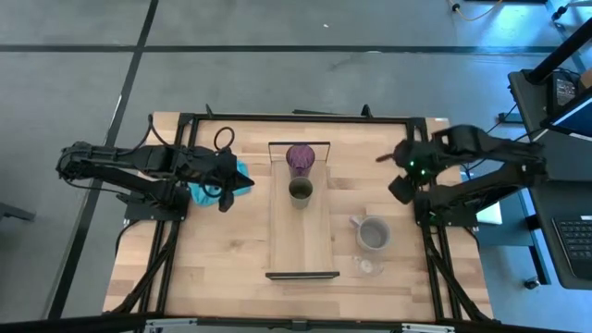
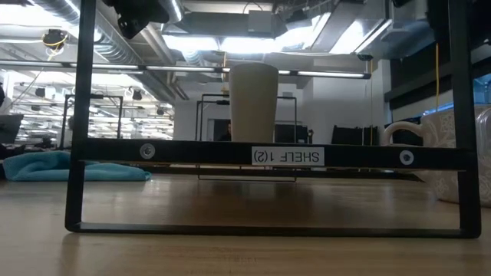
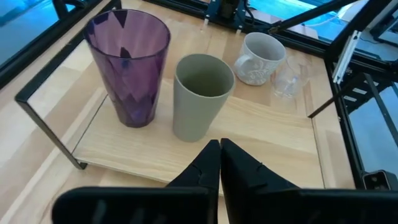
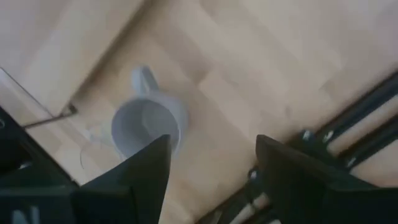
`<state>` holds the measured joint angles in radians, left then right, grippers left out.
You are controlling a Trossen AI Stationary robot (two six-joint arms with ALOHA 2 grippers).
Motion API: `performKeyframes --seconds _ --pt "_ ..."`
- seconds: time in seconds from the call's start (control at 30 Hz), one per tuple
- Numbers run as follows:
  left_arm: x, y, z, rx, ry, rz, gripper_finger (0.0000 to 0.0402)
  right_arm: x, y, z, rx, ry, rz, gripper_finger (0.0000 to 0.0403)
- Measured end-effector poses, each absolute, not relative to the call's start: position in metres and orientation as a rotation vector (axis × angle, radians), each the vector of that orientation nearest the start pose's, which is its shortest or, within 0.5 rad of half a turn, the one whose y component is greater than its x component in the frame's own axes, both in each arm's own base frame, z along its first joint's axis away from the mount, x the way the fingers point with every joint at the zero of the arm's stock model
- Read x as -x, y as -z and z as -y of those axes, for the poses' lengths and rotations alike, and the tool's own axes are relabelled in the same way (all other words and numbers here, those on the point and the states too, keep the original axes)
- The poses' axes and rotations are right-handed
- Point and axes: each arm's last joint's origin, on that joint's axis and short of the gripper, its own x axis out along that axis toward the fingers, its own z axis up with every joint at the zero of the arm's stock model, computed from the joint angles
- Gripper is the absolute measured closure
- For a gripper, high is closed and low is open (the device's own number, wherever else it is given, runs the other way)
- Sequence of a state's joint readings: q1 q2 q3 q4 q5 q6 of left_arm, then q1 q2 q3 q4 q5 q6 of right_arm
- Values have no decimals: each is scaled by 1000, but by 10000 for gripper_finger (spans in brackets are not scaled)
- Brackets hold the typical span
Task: Stack small to large cups/mugs on shelf
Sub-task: Put the light gray mug on the shelf
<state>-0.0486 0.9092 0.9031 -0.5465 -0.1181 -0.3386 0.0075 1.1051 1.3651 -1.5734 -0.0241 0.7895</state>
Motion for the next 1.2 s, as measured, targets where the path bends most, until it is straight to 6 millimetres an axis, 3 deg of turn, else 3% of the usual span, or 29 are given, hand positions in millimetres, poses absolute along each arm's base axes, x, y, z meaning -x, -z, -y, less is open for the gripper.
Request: performKeyframes --seconds 0.4,0.57,0.7,0.9,1.2 --pt "-185 -320 -3 314 -210 -525 397 -160 -307 -44 -664 409 -1359 166" --pt "-185 -320 -3 314 -210 -525 392 -156 -284 -51 -753 612 -1346 166" --pt "-185 -319 -3 314 -211 -531 396 -153 -271 -56 -923 784 -1282 166" --pt "-184 -317 -3 301 -211 -556 398 -156 -257 -68 -1028 782 -1234 166" --pt "-183 -315 -3 291 -213 -579 397 -147 -256 -79 -1051 835 -1243 166"
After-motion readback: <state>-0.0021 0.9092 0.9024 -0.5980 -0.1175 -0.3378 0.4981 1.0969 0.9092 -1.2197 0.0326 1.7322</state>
